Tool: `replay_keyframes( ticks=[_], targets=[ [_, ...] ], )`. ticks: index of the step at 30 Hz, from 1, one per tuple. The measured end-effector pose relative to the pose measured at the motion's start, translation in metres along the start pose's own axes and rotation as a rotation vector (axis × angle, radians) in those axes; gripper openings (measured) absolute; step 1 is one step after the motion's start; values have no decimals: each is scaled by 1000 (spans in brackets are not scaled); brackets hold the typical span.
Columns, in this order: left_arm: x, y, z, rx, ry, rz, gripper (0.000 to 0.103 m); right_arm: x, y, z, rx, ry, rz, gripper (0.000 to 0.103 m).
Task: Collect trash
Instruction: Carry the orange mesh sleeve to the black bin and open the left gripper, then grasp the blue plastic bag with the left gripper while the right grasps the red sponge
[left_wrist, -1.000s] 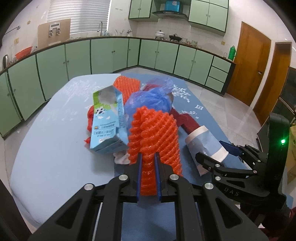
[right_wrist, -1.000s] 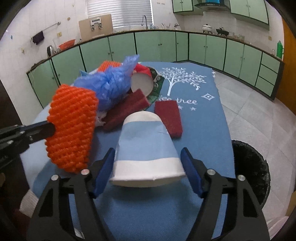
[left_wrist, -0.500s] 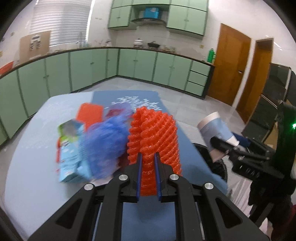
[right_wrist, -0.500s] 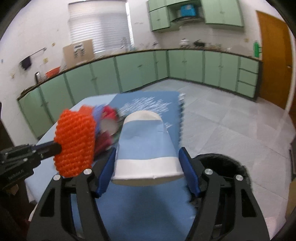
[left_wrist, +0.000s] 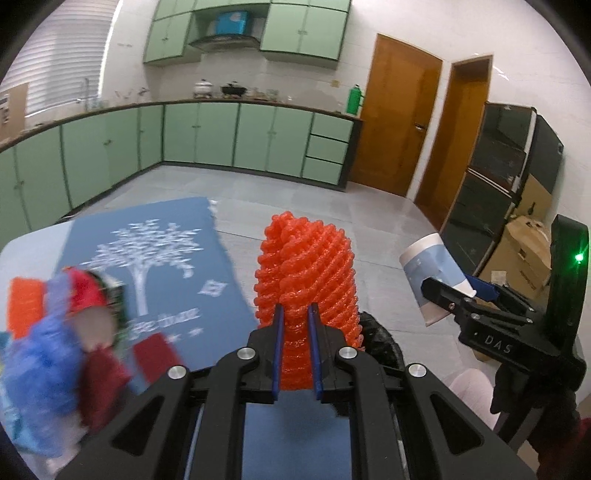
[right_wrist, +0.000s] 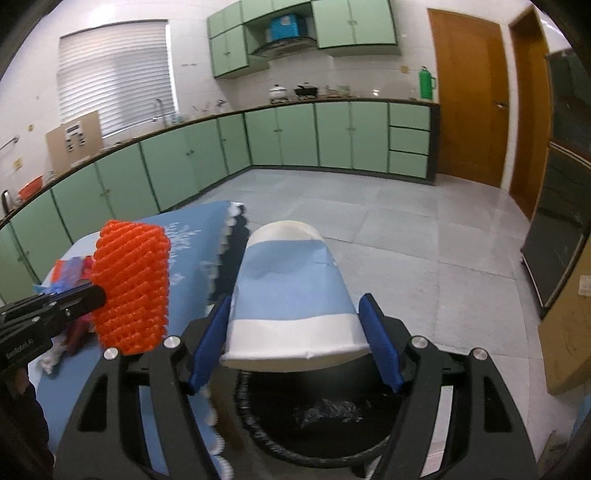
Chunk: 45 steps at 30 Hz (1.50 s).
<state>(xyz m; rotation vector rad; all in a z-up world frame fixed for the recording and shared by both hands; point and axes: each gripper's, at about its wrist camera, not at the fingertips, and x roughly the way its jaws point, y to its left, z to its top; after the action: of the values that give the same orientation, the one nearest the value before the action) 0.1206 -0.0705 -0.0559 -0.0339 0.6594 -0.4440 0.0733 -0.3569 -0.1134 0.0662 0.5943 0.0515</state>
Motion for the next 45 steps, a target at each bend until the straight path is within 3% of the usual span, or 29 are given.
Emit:
replay_keyframes(
  ticks=[6, 10, 12, 13, 14, 21, 27, 37, 45],
  targets=[
    [45, -20, 4, 14, 49, -43, 13, 26, -33, -8, 35, 27, -56, 75],
    [72, -27, 7, 26, 94, -61, 20, 45, -45, -5, 35, 45, -92, 79],
    [78, -25, 8, 16, 107, -68, 28, 48, -51, -7, 48, 46, -108, 81],
    [80, -25, 8, 10, 110, -71, 40, 47, -52, -7, 56, 44, -116, 84],
    [79, -23, 8, 4, 107, -71, 43, 47, -54, -7, 64, 41, -125, 85],
    [44, -4, 10, 3, 42, 1, 57, 34, -49, -1, 95, 16, -123, 91],
    [-16, 23, 3, 33, -64, 156, 61, 17, 0, 11, 61, -28, -38, 92],
    [-90, 91, -21, -38, -140, 392, 62, 15, 101, 18, -36, -45, 138, 92],
    [-84, 128, -45, -88, -79, 422, 63, 26, 153, 5, -80, -17, 224, 92]
  ],
)
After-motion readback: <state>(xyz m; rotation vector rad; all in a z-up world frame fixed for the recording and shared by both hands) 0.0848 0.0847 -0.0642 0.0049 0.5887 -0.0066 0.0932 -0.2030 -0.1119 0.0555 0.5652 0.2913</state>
